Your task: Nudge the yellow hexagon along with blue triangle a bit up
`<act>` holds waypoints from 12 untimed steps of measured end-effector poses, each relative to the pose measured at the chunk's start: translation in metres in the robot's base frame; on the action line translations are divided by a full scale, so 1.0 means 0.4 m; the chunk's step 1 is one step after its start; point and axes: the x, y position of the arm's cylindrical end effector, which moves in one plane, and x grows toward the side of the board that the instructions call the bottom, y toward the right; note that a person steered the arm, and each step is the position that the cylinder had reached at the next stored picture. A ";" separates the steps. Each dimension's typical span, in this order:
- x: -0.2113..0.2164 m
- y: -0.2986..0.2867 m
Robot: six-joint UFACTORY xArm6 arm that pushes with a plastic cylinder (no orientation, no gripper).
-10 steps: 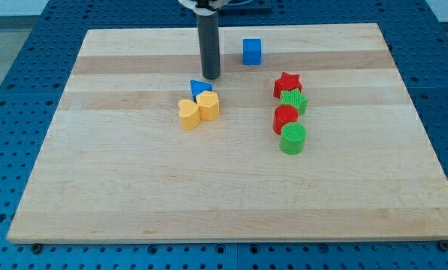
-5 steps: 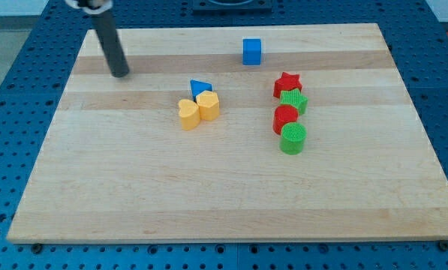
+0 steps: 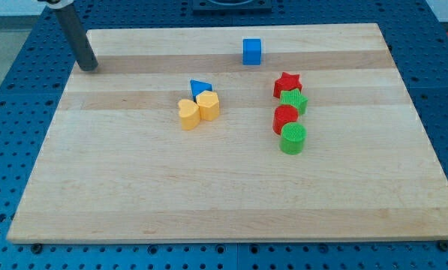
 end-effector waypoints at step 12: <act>0.469 0.136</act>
